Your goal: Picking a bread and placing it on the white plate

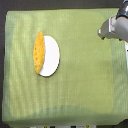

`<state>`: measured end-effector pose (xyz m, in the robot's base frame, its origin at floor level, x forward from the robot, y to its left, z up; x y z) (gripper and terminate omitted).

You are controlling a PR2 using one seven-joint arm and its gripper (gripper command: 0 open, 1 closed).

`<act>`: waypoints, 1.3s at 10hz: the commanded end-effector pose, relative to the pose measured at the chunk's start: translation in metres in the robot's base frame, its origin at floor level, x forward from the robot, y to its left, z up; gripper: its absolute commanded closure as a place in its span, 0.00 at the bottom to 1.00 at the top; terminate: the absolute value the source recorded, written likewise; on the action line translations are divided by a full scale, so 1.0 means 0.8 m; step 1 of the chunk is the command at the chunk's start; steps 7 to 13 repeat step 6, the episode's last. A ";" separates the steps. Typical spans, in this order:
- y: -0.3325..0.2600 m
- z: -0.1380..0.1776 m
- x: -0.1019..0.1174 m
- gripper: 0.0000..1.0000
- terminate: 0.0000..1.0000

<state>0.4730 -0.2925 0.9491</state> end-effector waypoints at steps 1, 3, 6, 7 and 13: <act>0.067 -0.020 -0.013 0.00 0.00; 0.043 -0.015 0.003 0.00 0.00; 0.001 -0.006 0.027 0.00 1.00; 0.001 -0.006 0.027 0.00 1.00; 0.001 -0.006 0.027 0.00 1.00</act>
